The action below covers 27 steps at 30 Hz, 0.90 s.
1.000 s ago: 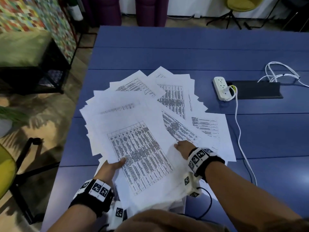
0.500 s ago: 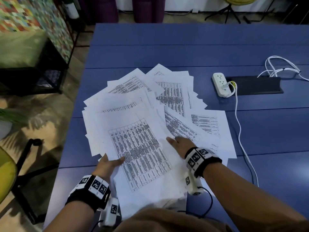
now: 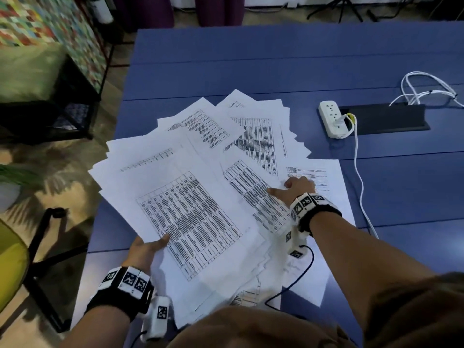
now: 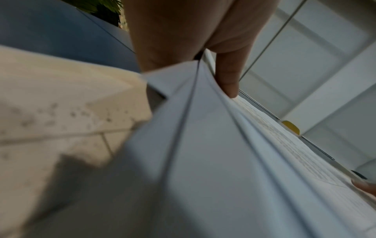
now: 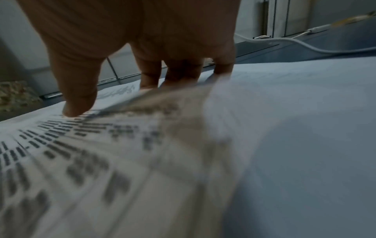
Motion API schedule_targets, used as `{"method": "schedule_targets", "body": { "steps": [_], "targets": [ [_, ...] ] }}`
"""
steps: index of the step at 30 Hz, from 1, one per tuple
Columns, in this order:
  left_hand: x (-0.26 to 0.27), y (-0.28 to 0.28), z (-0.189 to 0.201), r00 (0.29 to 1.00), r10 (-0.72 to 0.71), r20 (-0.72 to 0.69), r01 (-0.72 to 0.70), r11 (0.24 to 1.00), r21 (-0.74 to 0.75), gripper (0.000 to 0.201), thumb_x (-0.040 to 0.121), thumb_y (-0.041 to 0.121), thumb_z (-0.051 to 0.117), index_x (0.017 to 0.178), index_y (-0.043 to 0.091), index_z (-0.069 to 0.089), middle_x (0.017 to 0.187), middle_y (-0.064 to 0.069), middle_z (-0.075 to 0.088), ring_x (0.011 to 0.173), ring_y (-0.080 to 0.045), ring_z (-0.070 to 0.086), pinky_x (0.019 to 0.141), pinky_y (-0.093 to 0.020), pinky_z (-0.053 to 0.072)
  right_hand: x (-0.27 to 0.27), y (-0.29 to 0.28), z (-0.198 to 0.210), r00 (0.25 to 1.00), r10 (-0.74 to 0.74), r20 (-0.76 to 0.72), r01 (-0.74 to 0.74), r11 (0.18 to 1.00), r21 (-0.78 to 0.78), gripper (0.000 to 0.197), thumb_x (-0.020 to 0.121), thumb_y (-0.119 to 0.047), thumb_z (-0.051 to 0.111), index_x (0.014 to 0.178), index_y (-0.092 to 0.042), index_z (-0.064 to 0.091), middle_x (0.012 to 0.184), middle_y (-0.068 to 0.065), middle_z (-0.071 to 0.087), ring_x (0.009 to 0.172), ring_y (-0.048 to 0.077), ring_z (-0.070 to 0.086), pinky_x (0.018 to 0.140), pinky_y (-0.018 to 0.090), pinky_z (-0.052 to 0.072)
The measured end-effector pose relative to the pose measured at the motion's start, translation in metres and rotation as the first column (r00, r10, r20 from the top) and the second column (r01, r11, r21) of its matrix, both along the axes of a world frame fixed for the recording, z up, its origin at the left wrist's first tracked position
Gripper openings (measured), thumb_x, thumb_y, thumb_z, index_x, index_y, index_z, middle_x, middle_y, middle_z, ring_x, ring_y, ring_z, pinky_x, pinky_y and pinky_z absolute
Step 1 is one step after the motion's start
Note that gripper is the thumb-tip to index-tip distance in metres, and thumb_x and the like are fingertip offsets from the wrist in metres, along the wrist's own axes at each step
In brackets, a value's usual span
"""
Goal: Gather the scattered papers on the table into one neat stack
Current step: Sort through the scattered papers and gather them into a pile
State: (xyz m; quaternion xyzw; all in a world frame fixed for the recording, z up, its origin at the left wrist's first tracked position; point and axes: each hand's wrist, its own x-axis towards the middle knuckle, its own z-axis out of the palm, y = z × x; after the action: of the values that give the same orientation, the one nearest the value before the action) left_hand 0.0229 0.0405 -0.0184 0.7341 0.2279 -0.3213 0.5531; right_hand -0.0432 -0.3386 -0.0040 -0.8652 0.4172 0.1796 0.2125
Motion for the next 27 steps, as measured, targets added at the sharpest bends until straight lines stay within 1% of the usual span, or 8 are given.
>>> {"method": "schedule_targets", "body": {
  "steps": [4, 7, 10, 13, 17, 19, 23, 27],
  "targets": [
    [-0.001, -0.006, 0.000, 1.000, 0.014, 0.004, -0.014, 1.000, 0.007, 0.103, 0.073, 0.030, 0.081, 0.148, -0.005, 0.020, 0.150, -0.024, 0.035, 0.136, -0.040, 0.037, 0.112, -0.050, 0.031, 0.012, 0.003, 0.004, 0.981, -0.087, 0.174, 0.067, 0.991, 0.119, 0.058, 0.057, -0.060, 0.080, 0.091, -0.018, 0.060, 0.111, 0.008, 0.057, 0.096, 0.023, 0.058, 0.079, 0.029, 0.048],
    [-0.003, -0.009, 0.002, 1.000, 0.008, 0.002, -0.008, 0.999, 0.043, 0.089, 0.083, 0.025, 0.075, 0.146, -0.007, 0.020, 0.145, -0.029, 0.037, 0.133, -0.045, 0.039, 0.111, -0.054, 0.031, 0.019, 0.006, 0.008, 0.949, -0.226, 0.221, 0.144, 0.932, 0.333, 0.067, 0.064, -0.044, 0.084, 0.112, -0.010, 0.054, 0.117, 0.009, 0.058, 0.101, 0.025, 0.058, 0.079, 0.027, 0.043],
    [-0.004, -0.009, 0.005, 0.999, 0.028, 0.025, -0.028, 0.999, 0.026, 0.083, 0.086, 0.022, 0.072, 0.145, -0.009, 0.022, 0.147, -0.029, 0.036, 0.135, -0.043, 0.036, 0.111, -0.050, 0.028, 0.026, 0.014, 0.016, 0.993, -0.101, 0.062, 0.067, 0.910, 0.409, 0.072, 0.069, -0.042, 0.081, 0.123, -0.003, 0.055, 0.115, 0.010, 0.062, 0.105, 0.027, 0.059, 0.088, 0.031, 0.046],
    [-0.004, -0.007, 0.001, 0.999, 0.047, -0.005, -0.048, 0.998, -0.040, 0.087, 0.081, 0.024, 0.076, 0.144, -0.009, 0.026, 0.149, -0.025, 0.037, 0.136, -0.039, 0.036, 0.112, -0.047, 0.029, 0.029, 0.019, 0.027, 0.999, 0.044, 0.010, -0.045, 0.945, 0.324, 0.047, 0.077, -0.027, 0.078, 0.113, 0.000, 0.062, 0.098, 0.011, 0.064, 0.090, 0.025, 0.061, 0.077, 0.028, 0.047],
    [-0.007, -0.008, -0.003, 1.000, 0.001, 0.009, 0.000, 0.991, -0.134, 0.102, 0.060, 0.034, 0.087, 0.143, 0.000, 0.037, 0.144, -0.015, 0.049, 0.133, -0.033, 0.044, 0.111, -0.046, 0.032, 0.029, 0.008, 0.068, 0.988, 0.078, 0.136, -0.085, 0.996, 0.041, 0.038, 0.081, -0.023, 0.071, 0.115, -0.009, 0.063, 0.108, 0.010, 0.066, 0.095, 0.028, 0.064, 0.071, 0.028, 0.046],
    [-0.011, -0.015, -0.001, 1.000, 0.004, -0.027, -0.008, 0.989, -0.147, 0.091, 0.068, 0.025, 0.086, 0.141, 0.001, 0.039, 0.142, -0.016, 0.051, 0.132, -0.034, 0.046, 0.111, -0.047, 0.034, 0.030, 0.002, 0.102, 0.967, 0.128, 0.220, -0.108, 0.989, -0.098, 0.022, 0.086, -0.022, 0.065, 0.105, -0.012, 0.065, 0.100, 0.010, 0.065, 0.097, 0.032, 0.062, 0.070, 0.031, 0.046],
    [-0.015, -0.031, 0.003, 0.997, -0.035, -0.065, 0.026, 0.990, -0.137, 0.052, 0.080, 0.002, 0.072, 0.127, 0.000, 0.050, 0.138, -0.028, 0.050, 0.123, -0.044, 0.052, 0.104, -0.053, 0.043, 0.032, 0.000, 0.176, 0.832, 0.161, 0.531, -0.052, 0.975, -0.215, 0.016, 0.085, -0.025, 0.064, 0.098, -0.017, 0.069, 0.082, 0.006, 0.065, 0.082, 0.028, 0.064, 0.070, 0.031, 0.049],
    [-0.014, -0.036, 0.008, 0.989, -0.139, -0.060, 0.136, 0.990, -0.045, 0.091, 0.079, 0.031, 0.078, 0.145, -0.009, 0.030, 0.156, -0.022, 0.026, 0.143, -0.037, 0.027, 0.115, -0.041, 0.023, 0.032, 0.012, 0.232, 0.562, 0.043, 0.826, -0.016, 0.999, -0.041, 0.012, 0.081, -0.027, 0.072, 0.086, -0.017, 0.066, 0.080, -0.005, 0.067, 0.070, 0.000, 0.062, 0.069, 0.023, 0.054]
  ]
}}
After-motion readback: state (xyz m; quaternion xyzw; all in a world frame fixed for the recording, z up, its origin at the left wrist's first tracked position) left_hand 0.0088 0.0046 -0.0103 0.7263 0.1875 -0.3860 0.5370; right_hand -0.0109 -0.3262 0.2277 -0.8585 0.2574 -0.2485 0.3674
